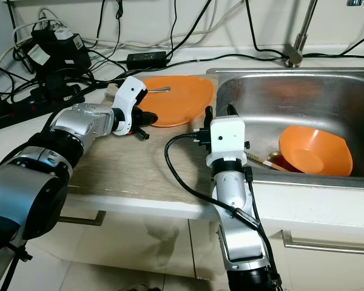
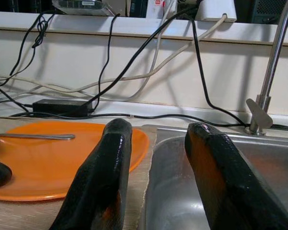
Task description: Kitchen organization
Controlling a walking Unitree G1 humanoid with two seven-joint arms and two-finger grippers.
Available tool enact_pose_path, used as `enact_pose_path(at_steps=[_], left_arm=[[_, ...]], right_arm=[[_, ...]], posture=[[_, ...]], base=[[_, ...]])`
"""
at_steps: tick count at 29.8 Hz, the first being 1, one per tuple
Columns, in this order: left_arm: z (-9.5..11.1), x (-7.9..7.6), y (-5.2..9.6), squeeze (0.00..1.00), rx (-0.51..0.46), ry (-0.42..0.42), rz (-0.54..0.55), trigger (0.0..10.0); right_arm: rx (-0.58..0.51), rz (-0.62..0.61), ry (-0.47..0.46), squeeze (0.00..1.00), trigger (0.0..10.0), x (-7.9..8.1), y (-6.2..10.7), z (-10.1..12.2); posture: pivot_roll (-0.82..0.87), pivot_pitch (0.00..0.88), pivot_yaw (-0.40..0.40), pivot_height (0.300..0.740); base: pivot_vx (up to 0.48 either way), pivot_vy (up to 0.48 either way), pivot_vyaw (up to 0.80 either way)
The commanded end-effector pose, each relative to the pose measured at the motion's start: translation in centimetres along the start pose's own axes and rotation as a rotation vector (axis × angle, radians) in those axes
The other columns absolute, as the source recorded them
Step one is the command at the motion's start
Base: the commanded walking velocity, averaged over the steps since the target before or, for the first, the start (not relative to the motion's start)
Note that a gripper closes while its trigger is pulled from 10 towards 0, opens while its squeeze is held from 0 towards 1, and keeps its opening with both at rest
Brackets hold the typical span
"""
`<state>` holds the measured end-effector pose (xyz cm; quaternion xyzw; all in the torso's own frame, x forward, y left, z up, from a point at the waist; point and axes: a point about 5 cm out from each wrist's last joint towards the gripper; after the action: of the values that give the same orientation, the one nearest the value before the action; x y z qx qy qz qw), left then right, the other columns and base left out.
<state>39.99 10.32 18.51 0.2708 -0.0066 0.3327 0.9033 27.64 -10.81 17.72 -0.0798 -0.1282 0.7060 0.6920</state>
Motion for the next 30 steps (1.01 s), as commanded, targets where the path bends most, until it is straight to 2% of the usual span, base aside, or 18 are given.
enact_pose_path(at_steps=[1,5,7,14,23,26,30], left_arm=[[-0.6,0.2,0.4,0.0,0.052,-0.001,-0.019,10.0],[-0.8,0.3,0.6,0.0,0.061,0.002,-0.041,10.0],[-0.6,0.4,1.1,0.0,0.061,-0.006,-0.092,10.0],[0.3,0.9,2.0,0.0,0.034,0.008,-0.115,10.0],[0.8,0.7,4.2,0.0,0.008,0.01,-0.145,10.0],[0.9,0.4,4.9,0.0,0.003,0.02,-0.144,10.0],[0.3,-0.8,5.9,0.0,0.006,0.044,-0.172,10.0]], right_arm=[[-0.015,0.004,-0.008,0.0,10.0,0.4,-0.2,0.5],[-0.013,0.0,-0.01,0.0,10.0,0.4,0.0,0.5],[-0.007,-0.005,-0.012,0.0,10.0,0.4,0.1,0.4],[0.0,0.0,-0.014,0.0,10.0,0.5,0.1,0.2],[0.011,0.008,-0.015,0.0,10.0,0.5,0.1,-0.1],[0.013,0.011,-0.015,0.0,10.0,0.6,0.1,-0.2],[0.016,0.016,-0.018,0.0,10.0,0.7,-0.1,-0.3]], posture=[[-0.06,0.012,0.157,0.74],[-0.05,0.015,0.161,0.74],[-0.05,0.02,0.162,0.74],[-0.03,0.022,0.156,0.74],[-0.01,0.021,0.151,0.74],[0.0,0.02,0.151,0.74],[0.01,0.012,0.148,0.74]], base=[[0.0,0.0,0.0],[0.0,0.0,0.0],[0.0,0.0,0.0],[0.0,0.0,0.0],[0.0,0.0,0.0],[0.0,0.0,0.0],[0.0,0.0,0.0]])
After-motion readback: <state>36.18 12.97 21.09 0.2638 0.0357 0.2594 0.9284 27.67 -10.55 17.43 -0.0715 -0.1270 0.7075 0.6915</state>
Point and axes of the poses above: a point about 5 cm out from each wrist's last joint towards the gripper, its own y axis pointing back from the gripper into the wrist, its own z axis along the axis of the wrist's last joint, x = y × z, and after that the axes turned 13 degrees about -y, right-handed
